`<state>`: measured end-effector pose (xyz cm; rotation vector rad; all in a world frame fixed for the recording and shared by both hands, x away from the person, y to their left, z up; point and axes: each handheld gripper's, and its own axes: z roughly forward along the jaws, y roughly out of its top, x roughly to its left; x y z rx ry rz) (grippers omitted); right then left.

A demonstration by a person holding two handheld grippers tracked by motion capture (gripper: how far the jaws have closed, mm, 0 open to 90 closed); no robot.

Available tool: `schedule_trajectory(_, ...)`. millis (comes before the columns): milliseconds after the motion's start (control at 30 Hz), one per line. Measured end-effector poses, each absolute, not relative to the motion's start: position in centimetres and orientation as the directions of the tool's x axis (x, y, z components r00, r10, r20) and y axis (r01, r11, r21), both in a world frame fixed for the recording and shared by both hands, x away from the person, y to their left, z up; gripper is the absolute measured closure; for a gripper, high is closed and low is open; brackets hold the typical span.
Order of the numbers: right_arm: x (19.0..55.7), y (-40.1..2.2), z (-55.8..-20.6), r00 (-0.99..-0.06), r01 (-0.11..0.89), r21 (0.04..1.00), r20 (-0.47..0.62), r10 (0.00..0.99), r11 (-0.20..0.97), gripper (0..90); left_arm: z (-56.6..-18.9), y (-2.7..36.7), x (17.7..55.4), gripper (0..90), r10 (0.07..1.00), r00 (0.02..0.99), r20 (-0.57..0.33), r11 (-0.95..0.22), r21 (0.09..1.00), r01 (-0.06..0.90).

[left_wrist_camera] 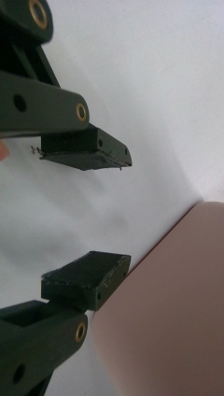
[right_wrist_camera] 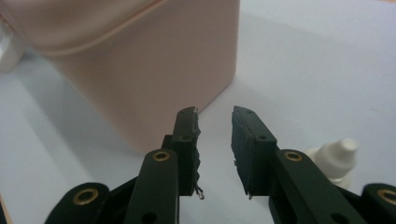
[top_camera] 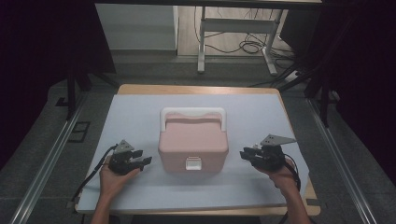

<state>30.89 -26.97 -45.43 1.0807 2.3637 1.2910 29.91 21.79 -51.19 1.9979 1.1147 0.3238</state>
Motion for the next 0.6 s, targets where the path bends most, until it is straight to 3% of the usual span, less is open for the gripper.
schedule_trajectory(600, 30.4, -26.6, -47.7, -0.704, 0.497, 0.795, 0.134, 0.697, 0.349, 69.8, -49.4, 21.6, 29.1, 57.1, 0.784, 0.607, -0.131, -0.298, 0.778, 0.553)
